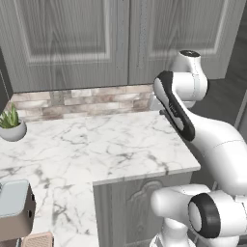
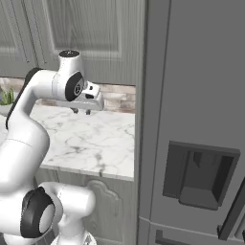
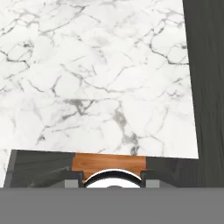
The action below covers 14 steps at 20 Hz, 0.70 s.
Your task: Open the cabinet directly in front. Then move the beer and the mug to the dining counter with the jar on it.
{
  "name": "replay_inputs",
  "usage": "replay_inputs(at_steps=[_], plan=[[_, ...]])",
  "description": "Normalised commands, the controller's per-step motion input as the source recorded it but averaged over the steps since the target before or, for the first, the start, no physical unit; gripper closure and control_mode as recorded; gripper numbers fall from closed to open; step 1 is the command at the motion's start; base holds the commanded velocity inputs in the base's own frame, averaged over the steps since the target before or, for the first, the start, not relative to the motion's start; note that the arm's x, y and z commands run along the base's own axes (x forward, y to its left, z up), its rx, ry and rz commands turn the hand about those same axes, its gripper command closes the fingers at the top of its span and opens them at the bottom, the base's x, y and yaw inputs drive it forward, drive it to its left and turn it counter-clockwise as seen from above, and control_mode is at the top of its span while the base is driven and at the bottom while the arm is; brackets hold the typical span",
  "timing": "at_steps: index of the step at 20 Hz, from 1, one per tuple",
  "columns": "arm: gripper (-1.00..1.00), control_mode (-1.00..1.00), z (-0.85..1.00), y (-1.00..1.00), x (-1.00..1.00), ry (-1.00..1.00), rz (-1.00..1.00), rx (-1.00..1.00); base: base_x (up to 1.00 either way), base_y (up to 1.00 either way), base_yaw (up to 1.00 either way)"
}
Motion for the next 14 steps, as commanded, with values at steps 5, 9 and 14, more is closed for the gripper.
replay_inputs(at_steps=[5, 9, 14], plan=[[-1.00, -1.00, 0.06, 0.00, -0.24, -0.11, 0.00, 0.00, 0.00, 0.00, 0.00], [-1.00, -1.00, 0.29, 0.05, -0.54, -0.40, 0.02, -0.01, 0.00, 0.00, 0.00], [-1.00, -1.00, 0.41, 0.08, -0.59, -0.55, 0.01, -0.02, 0.00, 0.00, 0.00]])
